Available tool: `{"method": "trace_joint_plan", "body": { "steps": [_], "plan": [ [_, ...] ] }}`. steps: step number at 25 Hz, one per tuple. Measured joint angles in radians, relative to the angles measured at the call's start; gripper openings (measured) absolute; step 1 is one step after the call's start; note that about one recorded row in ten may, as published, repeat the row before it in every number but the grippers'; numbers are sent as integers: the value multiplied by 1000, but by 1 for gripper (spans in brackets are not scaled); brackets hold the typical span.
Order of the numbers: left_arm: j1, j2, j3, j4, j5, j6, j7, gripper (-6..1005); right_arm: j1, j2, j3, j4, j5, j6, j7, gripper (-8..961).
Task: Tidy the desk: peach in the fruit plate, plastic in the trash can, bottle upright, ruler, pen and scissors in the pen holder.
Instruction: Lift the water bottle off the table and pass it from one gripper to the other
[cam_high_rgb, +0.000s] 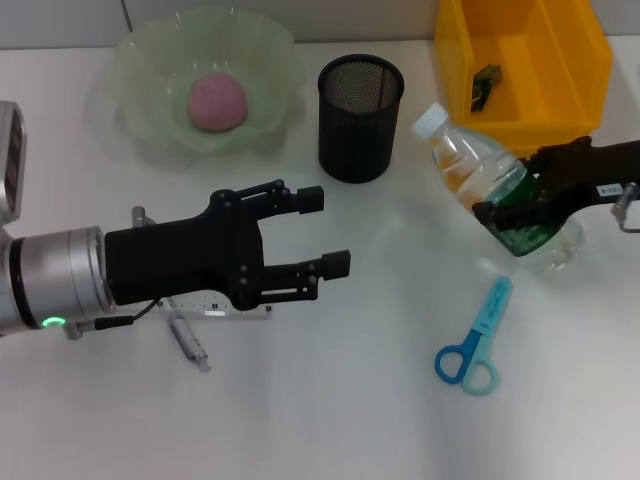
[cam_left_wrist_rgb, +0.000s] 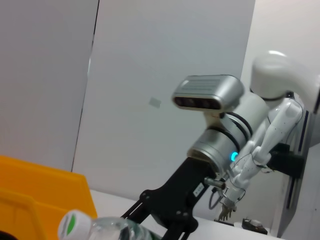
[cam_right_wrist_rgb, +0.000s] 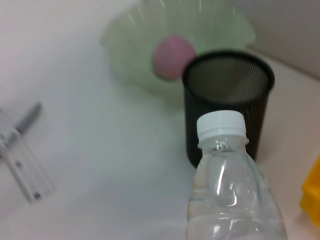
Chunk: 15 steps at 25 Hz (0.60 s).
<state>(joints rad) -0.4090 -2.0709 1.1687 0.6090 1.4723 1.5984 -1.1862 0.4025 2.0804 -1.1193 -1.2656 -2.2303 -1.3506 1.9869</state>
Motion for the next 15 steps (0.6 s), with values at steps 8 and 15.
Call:
{"method": "trace_joint_plan", "body": {
  "steps": [8, 15],
  "plan": [
    [-14, 0, 1, 0, -72, 0, -24, 785, -162, -1, 4, -54, 327, -1, -254, 763],
    [-39, 0, 0, -8, -128, 0, -98, 784, -214, 0, 5, -11, 539, -56, -467, 763]
  ]
}}
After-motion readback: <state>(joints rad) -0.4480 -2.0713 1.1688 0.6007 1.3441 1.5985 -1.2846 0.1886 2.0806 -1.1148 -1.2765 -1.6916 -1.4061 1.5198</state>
